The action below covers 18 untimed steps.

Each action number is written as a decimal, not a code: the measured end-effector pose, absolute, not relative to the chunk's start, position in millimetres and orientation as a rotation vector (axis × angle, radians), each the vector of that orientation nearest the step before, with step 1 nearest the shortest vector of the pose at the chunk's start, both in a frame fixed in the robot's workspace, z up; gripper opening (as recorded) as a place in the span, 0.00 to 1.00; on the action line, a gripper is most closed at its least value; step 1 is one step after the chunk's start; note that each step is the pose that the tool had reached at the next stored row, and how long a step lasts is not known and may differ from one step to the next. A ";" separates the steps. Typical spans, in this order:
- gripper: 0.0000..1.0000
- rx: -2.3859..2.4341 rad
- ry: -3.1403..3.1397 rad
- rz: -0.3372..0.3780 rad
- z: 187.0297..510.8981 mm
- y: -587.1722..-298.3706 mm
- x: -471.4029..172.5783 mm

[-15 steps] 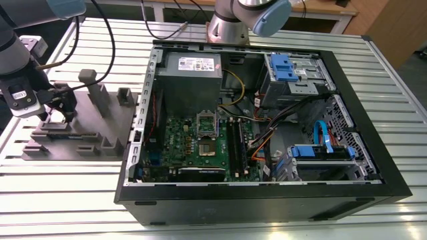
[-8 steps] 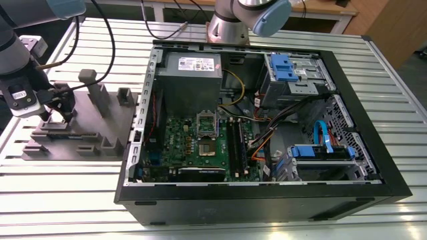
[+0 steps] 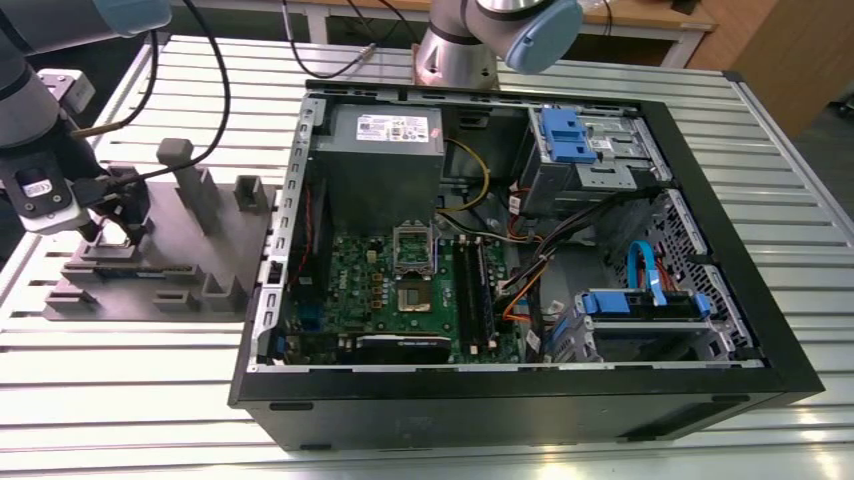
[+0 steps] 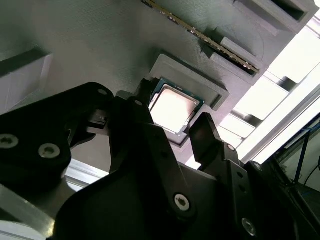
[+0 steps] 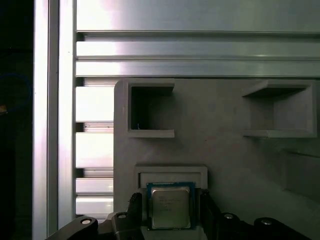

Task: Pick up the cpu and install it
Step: 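Pick up the cpu and move it towards the insertion slot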

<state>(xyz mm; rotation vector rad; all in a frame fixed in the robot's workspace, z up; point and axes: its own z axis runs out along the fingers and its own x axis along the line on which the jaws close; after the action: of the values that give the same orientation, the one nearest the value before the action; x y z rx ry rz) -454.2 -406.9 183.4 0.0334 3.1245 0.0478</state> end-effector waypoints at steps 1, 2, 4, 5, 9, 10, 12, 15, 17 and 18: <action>0.58 0.033 3.125 0.048 183.6 -407.0 -454.2; 0.58 0.033 3.125 0.047 183.0 -407.0 -454.2; 0.58 0.033 3.125 0.047 182.9 -406.9 -454.2; 0.58 0.033 3.124 0.047 182.8 -406.9 -454.2; 0.58 0.033 3.124 0.047 182.8 -407.0 -454.2; 0.58 0.033 3.124 0.047 182.8 -407.0 -454.2; 0.56 0.033 3.124 0.047 182.7 -406.9 -454.2; 0.49 0.033 3.124 0.047 182.7 -406.9 -454.2; 0.49 0.033 3.124 0.047 182.7 -406.9 -454.2; 0.48 0.033 3.124 0.047 182.7 -406.9 -454.2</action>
<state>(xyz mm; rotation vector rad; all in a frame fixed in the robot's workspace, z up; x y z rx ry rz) -454.2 -406.9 182.7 0.0334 3.1243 0.0472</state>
